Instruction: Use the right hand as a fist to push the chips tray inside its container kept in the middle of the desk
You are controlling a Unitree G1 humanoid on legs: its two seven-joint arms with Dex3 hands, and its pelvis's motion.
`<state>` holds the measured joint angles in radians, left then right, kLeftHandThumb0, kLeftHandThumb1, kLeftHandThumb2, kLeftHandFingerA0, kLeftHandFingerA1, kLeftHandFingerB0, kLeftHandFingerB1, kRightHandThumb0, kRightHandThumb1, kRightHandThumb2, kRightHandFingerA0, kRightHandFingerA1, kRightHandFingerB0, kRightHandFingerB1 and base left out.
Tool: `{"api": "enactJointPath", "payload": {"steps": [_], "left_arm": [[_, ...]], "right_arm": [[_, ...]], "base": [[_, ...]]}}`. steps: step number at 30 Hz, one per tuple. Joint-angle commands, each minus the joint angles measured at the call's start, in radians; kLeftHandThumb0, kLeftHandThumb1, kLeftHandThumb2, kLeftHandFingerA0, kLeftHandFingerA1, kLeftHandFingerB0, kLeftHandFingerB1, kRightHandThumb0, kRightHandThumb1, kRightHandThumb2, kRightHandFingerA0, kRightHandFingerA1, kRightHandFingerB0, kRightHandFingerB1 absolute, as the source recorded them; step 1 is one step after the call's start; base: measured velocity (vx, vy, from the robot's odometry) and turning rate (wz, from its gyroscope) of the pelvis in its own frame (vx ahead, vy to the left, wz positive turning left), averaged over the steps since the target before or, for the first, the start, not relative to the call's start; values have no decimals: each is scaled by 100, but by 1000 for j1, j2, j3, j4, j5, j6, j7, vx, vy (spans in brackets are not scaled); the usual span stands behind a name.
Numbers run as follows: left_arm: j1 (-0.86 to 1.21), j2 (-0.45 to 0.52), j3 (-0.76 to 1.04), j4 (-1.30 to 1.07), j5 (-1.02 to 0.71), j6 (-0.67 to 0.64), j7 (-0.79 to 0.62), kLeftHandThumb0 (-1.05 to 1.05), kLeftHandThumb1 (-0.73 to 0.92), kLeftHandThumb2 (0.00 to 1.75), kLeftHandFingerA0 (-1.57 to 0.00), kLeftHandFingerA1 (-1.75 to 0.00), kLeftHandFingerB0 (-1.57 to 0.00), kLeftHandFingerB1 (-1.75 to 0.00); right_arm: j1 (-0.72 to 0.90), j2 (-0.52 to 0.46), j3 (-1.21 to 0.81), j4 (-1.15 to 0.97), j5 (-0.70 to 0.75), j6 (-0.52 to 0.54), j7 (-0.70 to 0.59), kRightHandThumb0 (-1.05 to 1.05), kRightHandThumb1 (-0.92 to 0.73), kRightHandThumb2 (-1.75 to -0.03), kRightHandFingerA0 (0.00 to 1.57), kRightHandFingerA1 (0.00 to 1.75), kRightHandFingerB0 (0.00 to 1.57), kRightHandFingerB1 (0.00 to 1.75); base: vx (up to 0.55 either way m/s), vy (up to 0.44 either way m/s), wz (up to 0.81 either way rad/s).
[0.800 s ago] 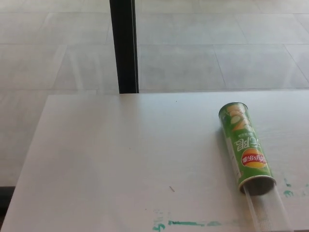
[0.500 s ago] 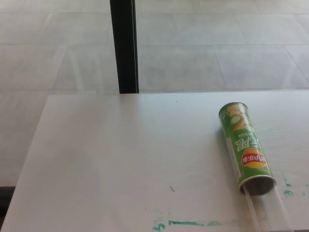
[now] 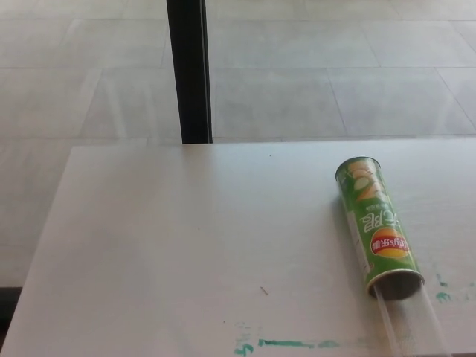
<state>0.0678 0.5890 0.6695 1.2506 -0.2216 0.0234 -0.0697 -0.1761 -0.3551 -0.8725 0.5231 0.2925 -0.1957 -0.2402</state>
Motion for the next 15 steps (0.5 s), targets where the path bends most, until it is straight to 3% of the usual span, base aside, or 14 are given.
{"api": "enactJointPath", "payload": {"steps": [1,2,3,5,7,11,13,14,15], "left_arm": [[3,21,-3,10,-24,-22,10,-80,60,139,-67,-139,-41,-109],[5,22,-9,9,-18,-24,6,-80,60,139,-67,-139,-41,-109],[3,23,-4,11,-23,-21,5,-78,57,137,-54,-168,-27,-129],[4,21,6,9,-34,-17,-7,-78,56,136,-47,-166,-25,-130],[5,20,8,5,-37,-17,-9,-78,55,138,-52,-169,-25,-128],[8,23,4,6,-33,-15,-14,-77,57,136,-47,-166,-21,-124],[10,23,-6,7,-21,-26,-7,-76,57,138,-53,-167,-24,-124],[9,24,-7,9,-20,-26,-8,-79,60,139,-65,-138,-40,-109],[8,24,-7,11,-19,-29,-4,-76,53,141,-54,-167,-27,-126]], "right_arm": [[4,29,35,-377,23,45,-79,-67,-83,-65,94,89,61,51],[11,40,42,-425,35,60,-74,-67,-83,-65,94,89,61,51],[38,60,71,-538,25,87,-74,-69,-82,-65,97,89,65,51],[73,72,99,-627,22,96,-46,-70,-82,-65,96,90,67,49],[110,75,134,-676,9,52,13,-70,-82,-65,92,91,64,48],[173,87,221,-796,-27,49,72,-70,-81,-65,92,85,68,43],[257,99,311,-922,-4,86,133,-73,-78,-64,92,83,65,41],[298,100,349,-975,20,105,160,-71,-78,-64,87,84,62,41],[340,89,386,-1022,41,126,191,-69,-84,-65,77,94,52,44]], "base": [[0,0,0],[0,0,0],[0,0,0],[0,0,0],[0,0,0],[0,0,0],[0,0,0],[0,0,0],[0,0,0]]}}
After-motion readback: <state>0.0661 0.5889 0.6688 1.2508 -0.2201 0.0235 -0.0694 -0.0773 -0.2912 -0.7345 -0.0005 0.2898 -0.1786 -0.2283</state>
